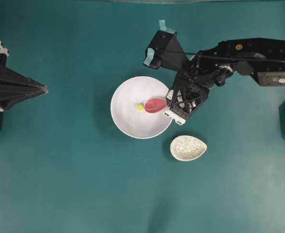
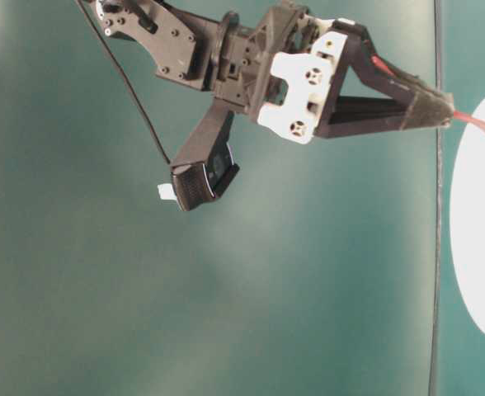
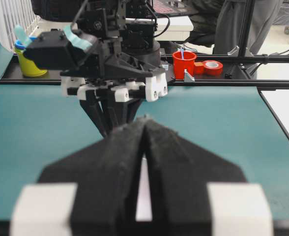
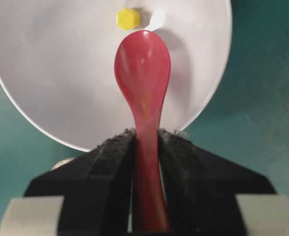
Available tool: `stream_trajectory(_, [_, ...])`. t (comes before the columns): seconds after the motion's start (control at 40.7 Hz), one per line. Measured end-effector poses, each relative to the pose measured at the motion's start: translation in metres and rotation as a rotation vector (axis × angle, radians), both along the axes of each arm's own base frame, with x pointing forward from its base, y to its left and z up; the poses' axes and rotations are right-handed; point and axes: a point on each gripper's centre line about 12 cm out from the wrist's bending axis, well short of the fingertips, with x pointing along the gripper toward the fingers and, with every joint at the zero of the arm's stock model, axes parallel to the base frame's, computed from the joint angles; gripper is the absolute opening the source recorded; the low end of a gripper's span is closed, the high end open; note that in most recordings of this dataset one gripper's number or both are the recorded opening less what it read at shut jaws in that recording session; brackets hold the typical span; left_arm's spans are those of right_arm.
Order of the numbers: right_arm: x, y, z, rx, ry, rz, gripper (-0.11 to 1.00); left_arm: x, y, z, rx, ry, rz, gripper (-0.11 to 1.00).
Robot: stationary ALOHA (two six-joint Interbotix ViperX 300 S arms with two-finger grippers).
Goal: Scoop the yellow hexagonal prism block from the bowl with a spoon using the right arm.
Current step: 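Lower the spoon into the bowl and push it toward the yellow block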
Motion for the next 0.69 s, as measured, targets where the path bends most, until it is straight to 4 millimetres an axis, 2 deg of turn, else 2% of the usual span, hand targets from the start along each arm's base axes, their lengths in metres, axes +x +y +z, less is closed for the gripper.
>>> stream_trajectory(0.369, [0.003, 0.004, -0.008, 0.000, 0.014, 0.010, 0.22, 0.001, -0.002, 0.005, 0.000, -0.012, -0.009, 0.00])
stream_trajectory(0.688, [0.015, 0.002, -0.009, -0.006, -0.013, 0.008, 0.22, 0.001, -0.003, 0.005, 0.000, -0.011, -0.014, 0.00])
